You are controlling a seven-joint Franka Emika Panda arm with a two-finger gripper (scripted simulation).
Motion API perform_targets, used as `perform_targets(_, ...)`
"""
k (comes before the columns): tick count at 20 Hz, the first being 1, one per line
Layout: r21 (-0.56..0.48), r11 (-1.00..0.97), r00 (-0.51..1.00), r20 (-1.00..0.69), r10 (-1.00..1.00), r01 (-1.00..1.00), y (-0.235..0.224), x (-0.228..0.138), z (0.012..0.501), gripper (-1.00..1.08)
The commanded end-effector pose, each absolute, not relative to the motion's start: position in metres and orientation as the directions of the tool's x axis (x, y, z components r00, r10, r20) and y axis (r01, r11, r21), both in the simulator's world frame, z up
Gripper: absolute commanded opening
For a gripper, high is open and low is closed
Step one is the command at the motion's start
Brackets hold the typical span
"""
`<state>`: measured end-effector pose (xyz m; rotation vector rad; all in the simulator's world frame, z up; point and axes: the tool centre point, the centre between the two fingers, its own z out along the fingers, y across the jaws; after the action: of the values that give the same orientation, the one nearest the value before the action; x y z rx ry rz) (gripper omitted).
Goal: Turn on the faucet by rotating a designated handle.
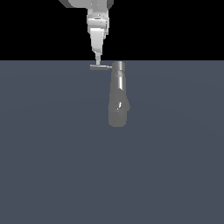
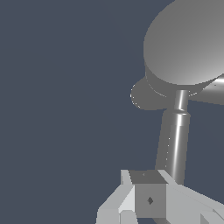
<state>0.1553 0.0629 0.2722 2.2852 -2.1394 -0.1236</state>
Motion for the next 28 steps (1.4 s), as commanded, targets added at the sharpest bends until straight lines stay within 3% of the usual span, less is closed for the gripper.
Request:
perform_targets(1, 0.061, -0.028, 0.026, -0.038, -0.999, -0.998, 0.067, 0.162, 0.260, -1.00)
perform_targets(16, 0.062, 0.039, -0.040, -0.013, -0.999, -0.997, 0.075, 0.174, 0.234, -1.00)
perform_targets(28, 0.062, 0.039, -0.040, -0.013, -0.999, -0.997, 0.077, 0.152, 0.245, -1.00)
